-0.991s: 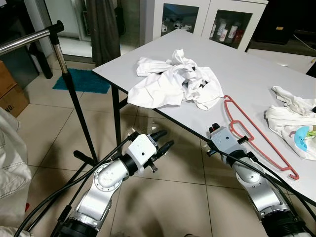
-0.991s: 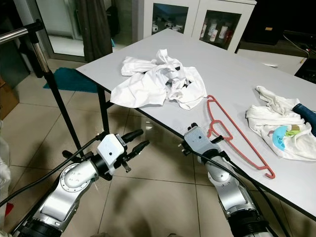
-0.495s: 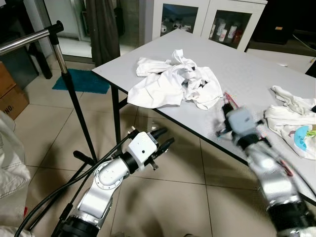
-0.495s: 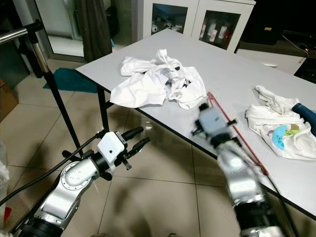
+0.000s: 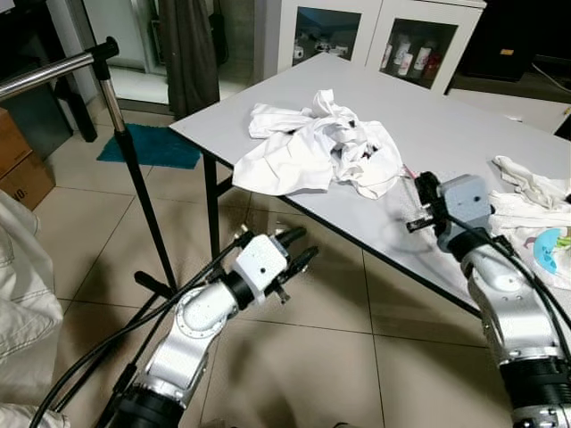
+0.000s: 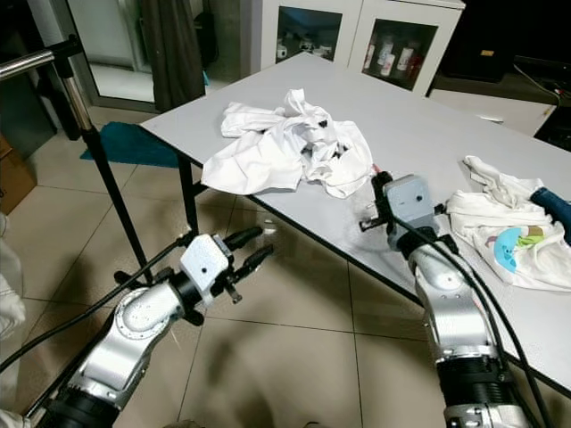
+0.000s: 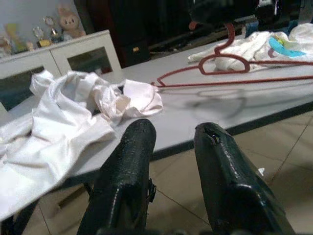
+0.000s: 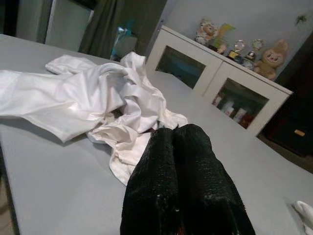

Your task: Hang hanger

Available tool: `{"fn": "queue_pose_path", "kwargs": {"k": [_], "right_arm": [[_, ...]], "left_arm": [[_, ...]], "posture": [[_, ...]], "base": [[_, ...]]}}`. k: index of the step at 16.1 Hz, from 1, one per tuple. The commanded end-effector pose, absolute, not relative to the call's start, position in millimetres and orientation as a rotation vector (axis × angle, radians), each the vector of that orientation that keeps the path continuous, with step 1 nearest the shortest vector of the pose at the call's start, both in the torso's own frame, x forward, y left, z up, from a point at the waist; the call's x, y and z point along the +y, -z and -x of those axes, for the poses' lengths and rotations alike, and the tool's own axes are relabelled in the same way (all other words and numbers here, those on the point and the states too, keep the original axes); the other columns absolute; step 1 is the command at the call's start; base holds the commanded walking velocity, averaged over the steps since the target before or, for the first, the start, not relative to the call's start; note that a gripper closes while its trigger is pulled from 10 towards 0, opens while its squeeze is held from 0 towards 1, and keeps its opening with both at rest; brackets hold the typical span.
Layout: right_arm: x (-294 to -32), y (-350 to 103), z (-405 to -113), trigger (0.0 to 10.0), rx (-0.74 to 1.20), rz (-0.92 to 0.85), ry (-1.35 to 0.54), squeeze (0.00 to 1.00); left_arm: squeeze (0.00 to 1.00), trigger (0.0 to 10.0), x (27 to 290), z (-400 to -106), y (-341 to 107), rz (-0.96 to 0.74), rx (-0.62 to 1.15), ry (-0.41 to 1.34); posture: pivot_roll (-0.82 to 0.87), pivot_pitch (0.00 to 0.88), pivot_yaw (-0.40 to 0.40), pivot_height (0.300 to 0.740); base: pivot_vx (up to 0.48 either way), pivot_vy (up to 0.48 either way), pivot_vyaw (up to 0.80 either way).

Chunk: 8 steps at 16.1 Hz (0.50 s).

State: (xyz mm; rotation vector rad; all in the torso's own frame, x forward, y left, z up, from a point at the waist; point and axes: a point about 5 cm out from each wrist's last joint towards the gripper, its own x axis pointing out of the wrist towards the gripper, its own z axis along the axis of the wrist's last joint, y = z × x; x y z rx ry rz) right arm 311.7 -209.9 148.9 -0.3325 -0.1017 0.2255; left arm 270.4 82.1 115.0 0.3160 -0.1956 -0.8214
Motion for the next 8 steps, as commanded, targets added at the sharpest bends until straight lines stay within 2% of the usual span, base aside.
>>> {"fn": "queue_pose_path", "kwargs": {"k": [1, 4, 5, 8], "right_arm": [[-212, -162, -312, 0.0, -0.126, 0.329, -0.278, 0.00], [-210, -169, -309, 0.0, -0.134, 0.335, -0.359, 0.00], [-212, -173, -306, 0.0, -0.129, 0.364, -0.401, 0.00], [-209, -177, -300, 0.0, -0.122, 0.408, -0.498, 0.00]], "left_arm": [[0.00, 10.0, 81, -273, -117, -0.357, -0.223, 0.833], [0.00, 10.0, 83, -274, -120, -0.358, -0.245, 0.851], [1.00, 10.0, 85, -276, -124, -0.358, -0.264, 0.861], [1.00, 10.0, 87, -283, -132, -0.420, -0.314, 0.866]], "posture": [[0.01, 0.000, -0.059, 0.723], [0.01, 0.000, -0.052, 0.723], [0.01, 0.000, -0.048, 0.723], [0.00, 0.000, -0.044, 0.723]], "base": [[0.000, 0.000, 0.00], [0.000, 0.000, 0.00], [0.000, 0.000, 0.00], [0.000, 0.000, 0.00]]}}
